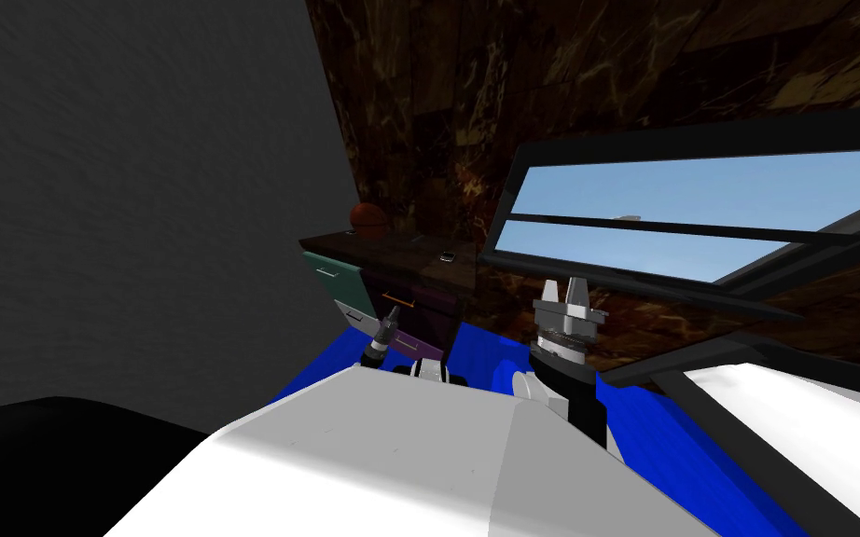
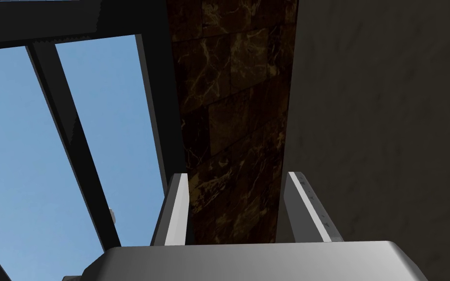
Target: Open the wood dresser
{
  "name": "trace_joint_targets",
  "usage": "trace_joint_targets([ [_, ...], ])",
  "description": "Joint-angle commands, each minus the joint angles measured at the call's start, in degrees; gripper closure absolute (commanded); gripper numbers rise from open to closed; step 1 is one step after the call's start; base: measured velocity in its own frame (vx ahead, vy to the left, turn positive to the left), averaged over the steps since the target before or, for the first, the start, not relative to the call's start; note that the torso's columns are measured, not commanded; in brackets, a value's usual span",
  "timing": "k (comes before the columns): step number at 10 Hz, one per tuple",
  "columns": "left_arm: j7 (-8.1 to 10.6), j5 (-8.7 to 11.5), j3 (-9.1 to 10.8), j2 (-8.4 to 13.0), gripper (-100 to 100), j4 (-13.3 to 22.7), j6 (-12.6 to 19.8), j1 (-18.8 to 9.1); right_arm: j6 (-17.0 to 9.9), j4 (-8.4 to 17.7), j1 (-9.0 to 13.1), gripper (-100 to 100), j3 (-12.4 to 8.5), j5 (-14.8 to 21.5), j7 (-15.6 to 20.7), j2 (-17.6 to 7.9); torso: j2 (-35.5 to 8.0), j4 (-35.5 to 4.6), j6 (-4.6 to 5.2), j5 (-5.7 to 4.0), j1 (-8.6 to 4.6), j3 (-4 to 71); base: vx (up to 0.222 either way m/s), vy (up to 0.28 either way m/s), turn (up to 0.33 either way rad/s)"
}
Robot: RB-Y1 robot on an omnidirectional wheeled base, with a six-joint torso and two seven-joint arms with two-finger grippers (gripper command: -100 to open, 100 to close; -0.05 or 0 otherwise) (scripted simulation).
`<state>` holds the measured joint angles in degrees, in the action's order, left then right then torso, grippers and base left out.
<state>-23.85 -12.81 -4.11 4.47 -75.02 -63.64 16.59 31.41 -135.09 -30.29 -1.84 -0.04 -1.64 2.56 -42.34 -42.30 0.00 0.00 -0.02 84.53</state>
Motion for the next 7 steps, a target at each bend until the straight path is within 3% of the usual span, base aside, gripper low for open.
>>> trace_joint_targets([
  [1, 0.21, 0.0, 0.05, 2.6, -100, -0.9, 0.9, -0.5, 0.0, 0.0, 0.0, 0, 0.0, 0.0, 0.0, 0.0, 0.0, 0.0, 0.00, 0.00, 0.01, 0.0, -0.016, 0.015, 0.007],
  [4, 1.27, 0.2, 0.34, 2.2, -100, -2.6, 4.1, -2.0, 0.0, 0.0, 0.0, 0, 0.0, 0.0, 0.0, 0.0, 0.0, 0.0, 0.00, 0.02, 0.07, 0.0, -0.043, 0.036, 0.013],
  [5, 1.56, 0.3, 0.41, 0.1, -100, -2.8, 5.0, -2.3, 0.0, 0.0, 0.0, 0, 0.0, 0.0, 0.0, 0.0, 0.0, 0.0, 0.00, 0.01, 0.04, 0.0, -0.034, 0.039, 0.012],
  [7, 1.65, 0.3, 0.44, -1.7, -100, -2.9, 5.3, -2.5, 0.0, 0.0, 0.0, 0, 0.0, 0.0, 0.0, 0.0, 0.1, 0.0, 0.00, -0.01, -0.04, 0.1, -0.015, 0.019, 0.000],
])
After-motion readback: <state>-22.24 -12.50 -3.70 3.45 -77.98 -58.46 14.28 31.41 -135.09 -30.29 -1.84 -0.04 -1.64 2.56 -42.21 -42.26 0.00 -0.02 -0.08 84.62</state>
